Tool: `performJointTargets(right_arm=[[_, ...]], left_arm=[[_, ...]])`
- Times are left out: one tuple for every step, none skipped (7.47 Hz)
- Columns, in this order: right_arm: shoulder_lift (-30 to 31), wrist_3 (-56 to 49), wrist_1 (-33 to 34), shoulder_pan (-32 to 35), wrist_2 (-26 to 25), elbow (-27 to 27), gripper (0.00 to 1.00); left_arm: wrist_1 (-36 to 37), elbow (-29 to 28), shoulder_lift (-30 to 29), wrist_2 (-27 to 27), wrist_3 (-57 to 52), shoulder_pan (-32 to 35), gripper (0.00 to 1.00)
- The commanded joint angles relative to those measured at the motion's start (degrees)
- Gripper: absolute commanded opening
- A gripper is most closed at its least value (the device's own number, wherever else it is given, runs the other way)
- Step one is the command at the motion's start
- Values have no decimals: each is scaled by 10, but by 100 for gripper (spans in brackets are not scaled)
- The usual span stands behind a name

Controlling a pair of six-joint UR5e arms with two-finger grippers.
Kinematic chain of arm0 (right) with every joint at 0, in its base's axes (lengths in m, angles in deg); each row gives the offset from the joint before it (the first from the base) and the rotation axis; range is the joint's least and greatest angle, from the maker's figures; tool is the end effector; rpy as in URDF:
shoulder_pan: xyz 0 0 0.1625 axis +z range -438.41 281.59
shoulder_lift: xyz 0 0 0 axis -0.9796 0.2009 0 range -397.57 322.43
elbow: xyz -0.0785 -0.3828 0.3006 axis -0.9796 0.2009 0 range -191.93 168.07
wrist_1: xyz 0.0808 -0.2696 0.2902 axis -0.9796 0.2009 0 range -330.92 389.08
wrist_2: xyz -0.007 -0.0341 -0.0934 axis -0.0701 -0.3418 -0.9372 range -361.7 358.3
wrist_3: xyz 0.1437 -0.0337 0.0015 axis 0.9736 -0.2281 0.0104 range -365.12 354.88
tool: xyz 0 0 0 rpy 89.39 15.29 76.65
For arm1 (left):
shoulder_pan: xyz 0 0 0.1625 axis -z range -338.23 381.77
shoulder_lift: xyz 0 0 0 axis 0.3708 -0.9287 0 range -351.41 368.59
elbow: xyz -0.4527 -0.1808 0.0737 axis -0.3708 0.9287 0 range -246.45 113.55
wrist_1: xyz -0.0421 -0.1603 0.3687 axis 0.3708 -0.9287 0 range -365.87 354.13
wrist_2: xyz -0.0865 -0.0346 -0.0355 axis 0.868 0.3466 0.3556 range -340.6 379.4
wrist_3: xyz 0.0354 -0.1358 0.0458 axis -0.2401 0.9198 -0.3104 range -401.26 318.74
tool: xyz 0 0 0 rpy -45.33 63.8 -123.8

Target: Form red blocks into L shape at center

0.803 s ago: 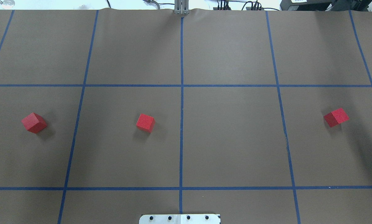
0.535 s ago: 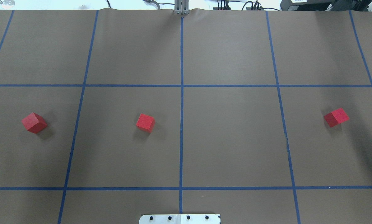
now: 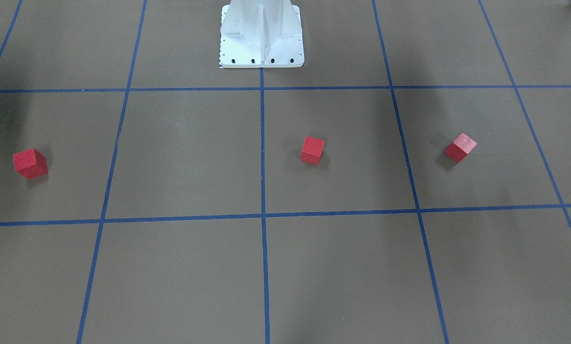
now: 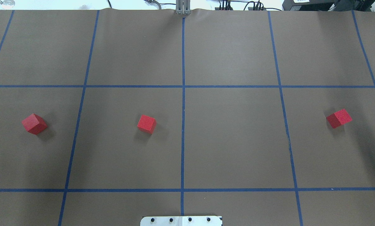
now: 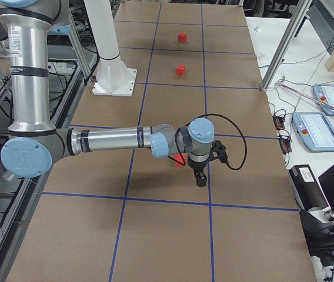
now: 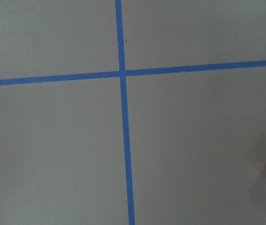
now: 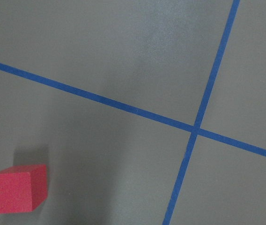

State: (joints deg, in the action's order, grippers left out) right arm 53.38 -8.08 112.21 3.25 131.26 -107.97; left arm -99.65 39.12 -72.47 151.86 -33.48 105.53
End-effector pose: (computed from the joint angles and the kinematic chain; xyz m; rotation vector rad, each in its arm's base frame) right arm -0.0390 -0.4915 0.7066 0.1641 -0.7578 -0.2655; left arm 0.0122 -0.4215 0.6946 0.0819 0.7546 0.0417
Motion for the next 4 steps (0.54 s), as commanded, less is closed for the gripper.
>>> performJointTargets(right_arm=[[-2,1,-2,-31,23,-5,100],[-1,1,-7,-41,27,-5,100],[0,28,-30,-61,33,-11,100],[0,51,-51,-100,30,-13,100]], left_arm=[[-1,-1,0,16,0,0,100],[-1,-1,1,17,0,0,100],[-1,-1,1,19,1,0,100],[-1,0,1,19,1,0,100]])
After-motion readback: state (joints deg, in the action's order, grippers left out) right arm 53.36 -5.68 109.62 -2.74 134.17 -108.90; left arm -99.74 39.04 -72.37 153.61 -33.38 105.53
